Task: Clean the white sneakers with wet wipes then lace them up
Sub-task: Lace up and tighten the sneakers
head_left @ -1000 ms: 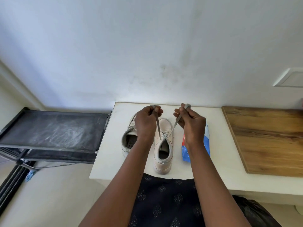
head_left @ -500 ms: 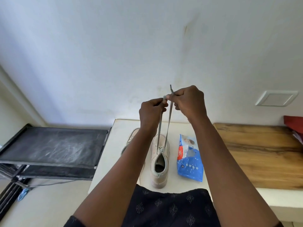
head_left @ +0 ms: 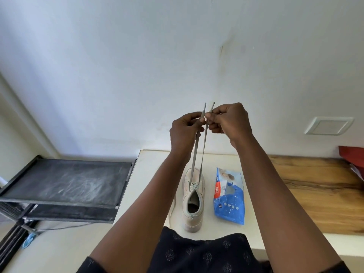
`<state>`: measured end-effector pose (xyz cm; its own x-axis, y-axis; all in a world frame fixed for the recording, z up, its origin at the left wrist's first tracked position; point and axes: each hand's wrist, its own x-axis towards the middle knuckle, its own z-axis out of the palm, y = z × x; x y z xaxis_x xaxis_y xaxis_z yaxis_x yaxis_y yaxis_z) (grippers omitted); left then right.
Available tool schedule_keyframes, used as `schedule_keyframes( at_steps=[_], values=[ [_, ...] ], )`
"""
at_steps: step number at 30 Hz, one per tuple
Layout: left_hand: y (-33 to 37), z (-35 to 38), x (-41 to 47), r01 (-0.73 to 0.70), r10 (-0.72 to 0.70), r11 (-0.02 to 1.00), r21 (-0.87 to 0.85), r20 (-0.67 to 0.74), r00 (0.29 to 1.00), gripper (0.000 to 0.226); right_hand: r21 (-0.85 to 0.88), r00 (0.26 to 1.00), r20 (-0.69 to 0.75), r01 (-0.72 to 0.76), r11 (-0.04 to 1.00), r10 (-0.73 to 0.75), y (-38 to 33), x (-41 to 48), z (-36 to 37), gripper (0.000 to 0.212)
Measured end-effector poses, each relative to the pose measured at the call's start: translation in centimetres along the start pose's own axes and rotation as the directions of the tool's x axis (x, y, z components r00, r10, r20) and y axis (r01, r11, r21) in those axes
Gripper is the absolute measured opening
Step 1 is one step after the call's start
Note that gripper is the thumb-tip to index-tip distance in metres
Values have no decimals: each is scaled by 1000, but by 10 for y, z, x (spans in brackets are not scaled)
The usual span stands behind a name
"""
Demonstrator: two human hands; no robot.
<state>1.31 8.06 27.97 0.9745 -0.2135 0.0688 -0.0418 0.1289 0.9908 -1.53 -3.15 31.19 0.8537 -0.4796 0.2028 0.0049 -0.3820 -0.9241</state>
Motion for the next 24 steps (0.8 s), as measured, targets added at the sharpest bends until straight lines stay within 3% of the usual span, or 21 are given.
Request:
schedule_keyframes(
  at_steps=[11, 14, 18, 21, 24],
  values=[
    [1, -3, 0, -8, 11, 999, 51, -60, 998, 10, -12, 987, 159, -32, 999, 34, -16, -8, -6, 15],
    [3, -4, 1, -10, 38, 981, 194, -143, 989, 5, -21, 993, 109, -51, 998, 53, -15, -14, -5, 13],
    [9, 0, -4, -112, 147, 835, 538, -23, 989, 9, -311, 998, -19, 55, 949, -64, -13, -7, 1, 7],
    [15, 2, -8, -115, 94, 810, 575, 67, 993, 14, -430, 997, 2, 68, 900, -74, -20, 3, 3, 8],
    [19, -2, -8, -93, 25, 848, 522, 136, 990, 15, -459, 998, 50, 48, 887, -28, -30, 8, 1, 19]
  ],
)
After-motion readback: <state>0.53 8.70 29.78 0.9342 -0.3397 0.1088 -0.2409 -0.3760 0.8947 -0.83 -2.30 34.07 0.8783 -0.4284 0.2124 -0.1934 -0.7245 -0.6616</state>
